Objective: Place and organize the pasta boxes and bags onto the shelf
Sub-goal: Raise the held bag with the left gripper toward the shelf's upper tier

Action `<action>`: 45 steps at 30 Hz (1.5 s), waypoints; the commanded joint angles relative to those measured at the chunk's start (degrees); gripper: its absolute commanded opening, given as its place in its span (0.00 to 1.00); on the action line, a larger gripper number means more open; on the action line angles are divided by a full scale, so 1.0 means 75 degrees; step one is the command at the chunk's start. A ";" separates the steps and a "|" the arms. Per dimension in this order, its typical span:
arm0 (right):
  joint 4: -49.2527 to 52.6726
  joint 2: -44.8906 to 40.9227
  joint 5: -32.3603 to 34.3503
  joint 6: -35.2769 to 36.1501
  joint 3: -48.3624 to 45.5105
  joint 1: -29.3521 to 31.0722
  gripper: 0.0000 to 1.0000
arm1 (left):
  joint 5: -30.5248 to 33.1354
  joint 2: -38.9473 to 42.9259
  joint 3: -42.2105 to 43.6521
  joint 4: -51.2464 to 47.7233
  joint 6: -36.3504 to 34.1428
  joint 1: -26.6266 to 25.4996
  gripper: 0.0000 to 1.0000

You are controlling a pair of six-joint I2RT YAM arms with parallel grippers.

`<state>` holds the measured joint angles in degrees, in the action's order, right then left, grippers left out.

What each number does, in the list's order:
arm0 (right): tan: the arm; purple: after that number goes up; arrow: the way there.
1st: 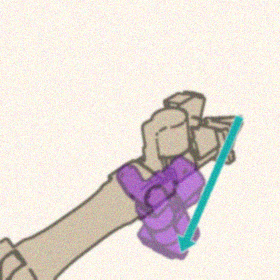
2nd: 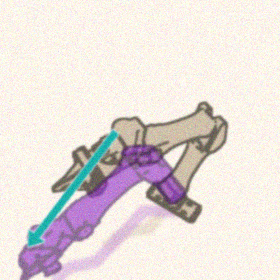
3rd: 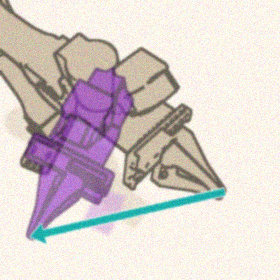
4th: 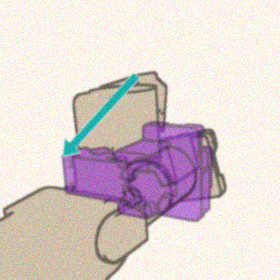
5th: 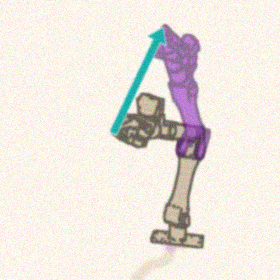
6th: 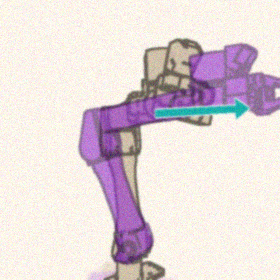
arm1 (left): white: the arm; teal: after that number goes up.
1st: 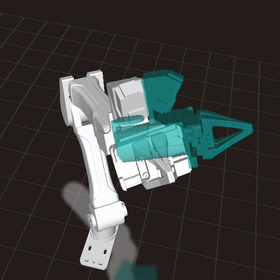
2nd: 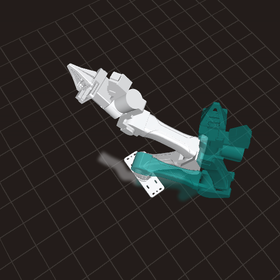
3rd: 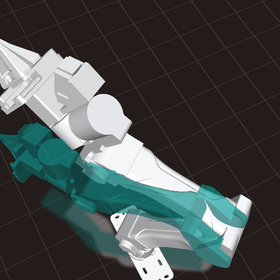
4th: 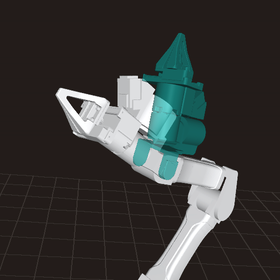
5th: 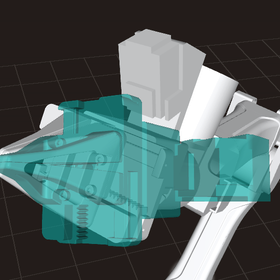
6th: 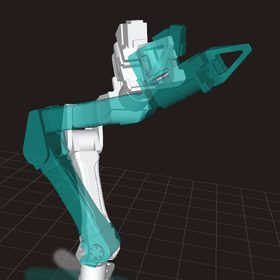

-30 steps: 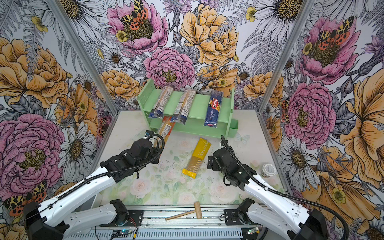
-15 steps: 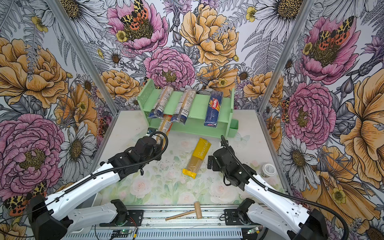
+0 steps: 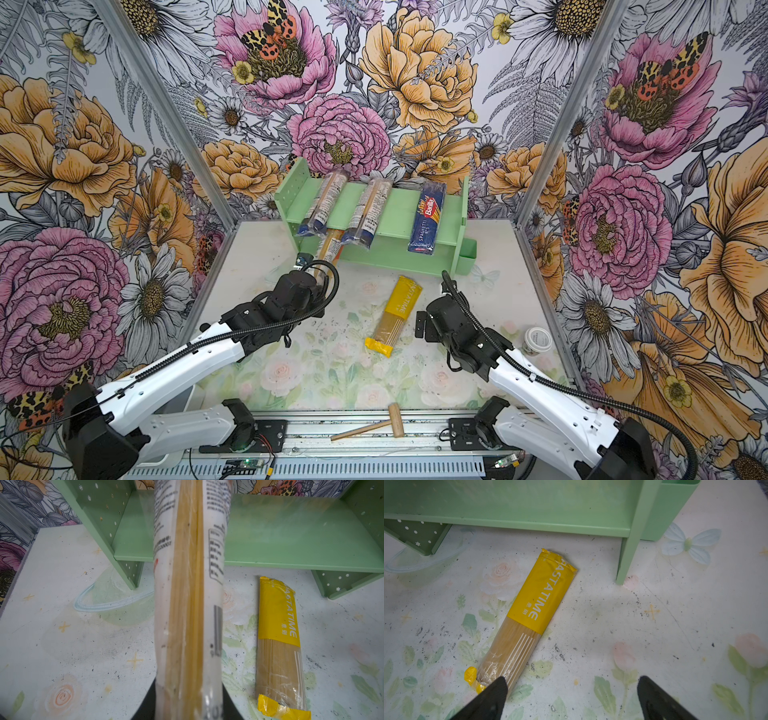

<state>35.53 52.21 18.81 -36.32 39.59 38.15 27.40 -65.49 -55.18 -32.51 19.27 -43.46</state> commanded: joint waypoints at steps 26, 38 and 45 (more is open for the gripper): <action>-0.0040 0.0014 0.0163 0.0178 0.0156 -0.0091 1.00 | 0.0356 -0.0490 -0.0803 0.1781 -0.0284 0.0047 0.00; -0.0038 -0.0010 0.0200 0.0213 0.0123 -0.0130 1.00 | 0.0077 -0.0838 -0.0963 0.1874 -0.0289 0.0244 0.00; -0.0038 -0.0037 0.0192 0.0203 0.0089 -0.0130 1.00 | -0.0049 -0.0959 -0.1037 0.1933 -0.0377 0.0422 0.00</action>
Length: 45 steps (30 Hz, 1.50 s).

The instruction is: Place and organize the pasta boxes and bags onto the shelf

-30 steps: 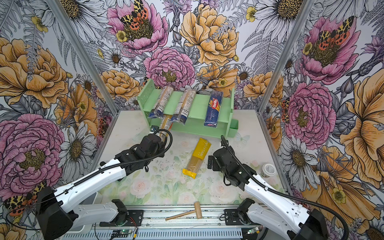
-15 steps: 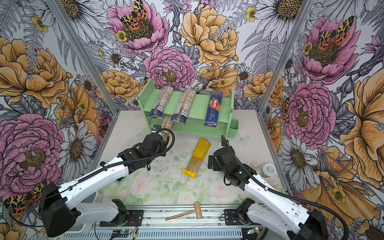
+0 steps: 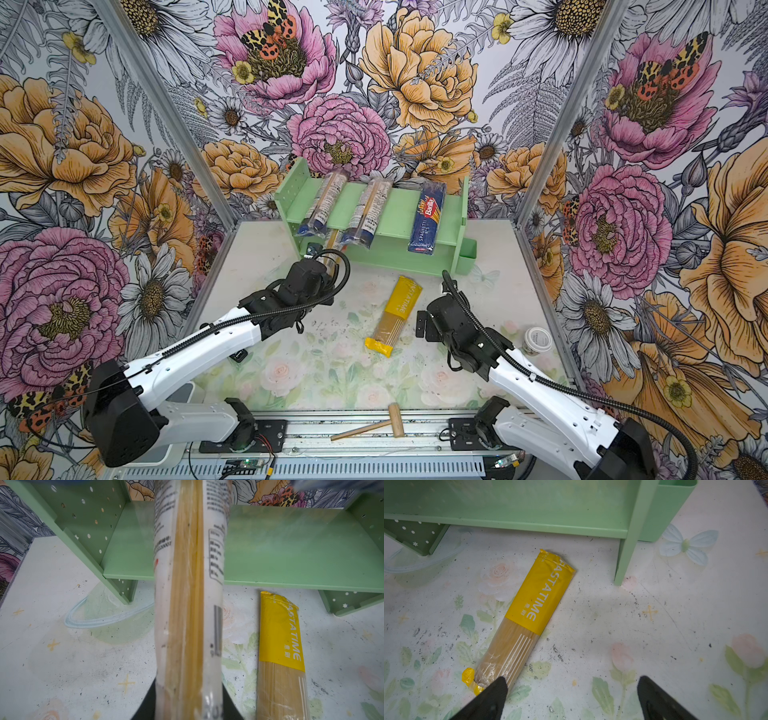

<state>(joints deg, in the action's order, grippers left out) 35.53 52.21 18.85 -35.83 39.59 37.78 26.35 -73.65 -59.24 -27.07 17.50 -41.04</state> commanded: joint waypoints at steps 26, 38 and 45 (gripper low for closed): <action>-0.0038 -0.0038 0.0205 0.0125 0.0070 -0.0114 1.00 | -0.0267 -0.0580 -0.0848 0.1442 -0.0485 0.0351 0.00; -0.0038 -0.0035 0.0194 0.0124 0.0059 -0.0133 1.00 | -0.0368 -0.0786 -0.1084 0.1441 -0.0703 0.0501 0.00; -0.0038 -0.0046 0.0205 0.0126 0.0053 -0.0144 0.99 | -0.0408 -0.0911 -0.1157 0.1463 -0.0716 0.0526 0.00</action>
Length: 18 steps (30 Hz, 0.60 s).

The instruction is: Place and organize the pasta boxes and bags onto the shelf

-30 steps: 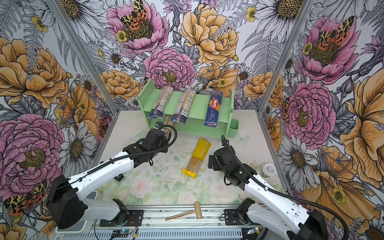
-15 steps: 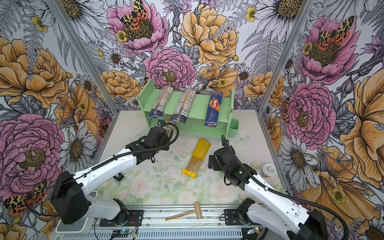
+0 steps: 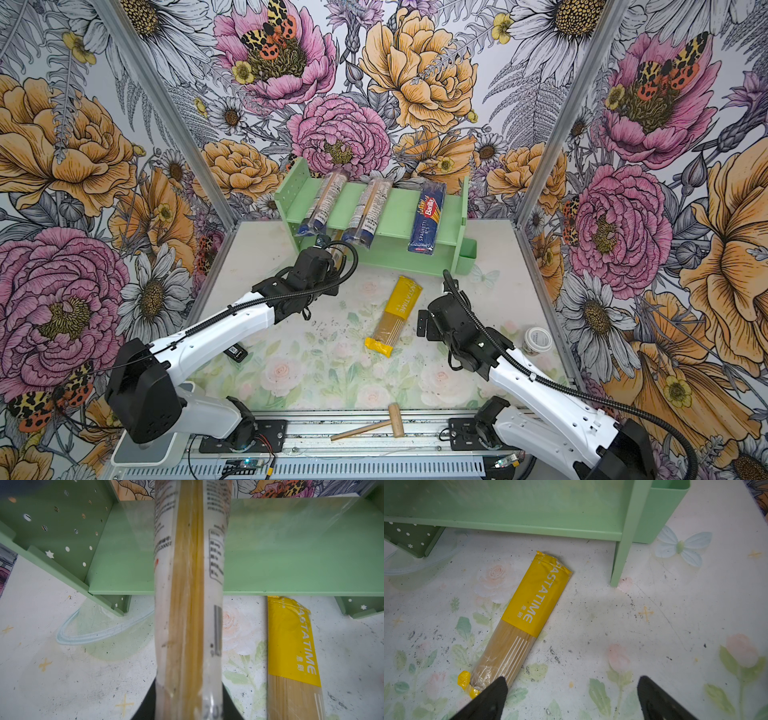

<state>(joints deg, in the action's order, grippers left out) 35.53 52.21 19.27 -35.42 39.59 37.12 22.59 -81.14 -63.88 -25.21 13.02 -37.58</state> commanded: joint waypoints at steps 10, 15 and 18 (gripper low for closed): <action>-0.0038 -0.0036 0.0150 0.0104 0.0051 -0.0071 1.00 | -0.0011 -0.0123 -0.0687 0.1219 -0.0149 0.0136 0.00; -0.0038 -0.0056 0.0139 0.0105 0.0053 -0.0079 0.99 | -0.0075 -0.0225 -0.0724 0.1251 -0.0140 0.0171 0.00; -0.0038 -0.0062 0.0150 0.0102 0.0053 -0.0095 0.99 | -0.0106 -0.0284 -0.0727 0.1279 -0.0143 0.0209 0.00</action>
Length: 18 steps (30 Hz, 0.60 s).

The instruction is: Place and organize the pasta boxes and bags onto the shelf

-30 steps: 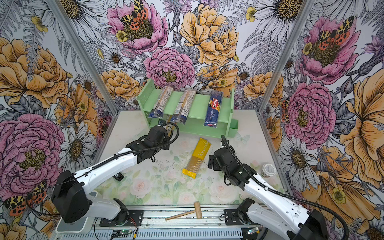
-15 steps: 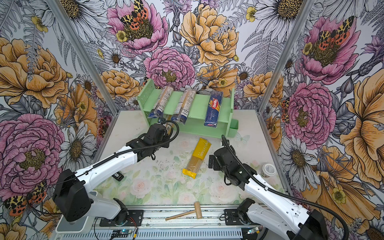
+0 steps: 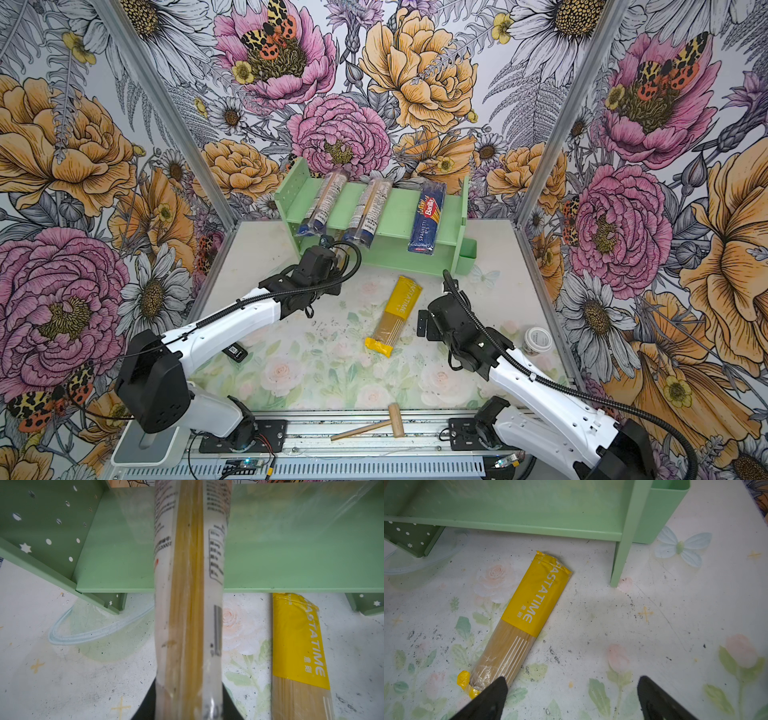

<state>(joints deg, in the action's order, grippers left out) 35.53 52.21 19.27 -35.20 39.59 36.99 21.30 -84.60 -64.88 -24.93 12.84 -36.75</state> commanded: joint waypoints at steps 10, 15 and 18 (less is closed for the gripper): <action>-0.0014 -0.0063 0.0160 0.0085 0.0065 -0.0089 0.99 | -0.0056 0.0056 -0.0659 0.1285 -0.0113 0.0254 0.00; -0.0003 -0.0062 0.0185 0.0085 0.0076 -0.0114 1.00 | -0.0143 -0.0034 -0.0742 0.1308 -0.0123 0.0298 0.00; -0.0001 -0.0040 0.0197 0.0111 0.0088 -0.0127 0.99 | -0.0185 -0.0102 -0.0790 0.1308 -0.0127 0.0295 0.00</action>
<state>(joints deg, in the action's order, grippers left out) 35.55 52.21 19.46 -34.98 39.59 36.38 19.64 -86.19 -66.78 -24.80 12.84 -34.98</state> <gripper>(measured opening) 0.996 0.291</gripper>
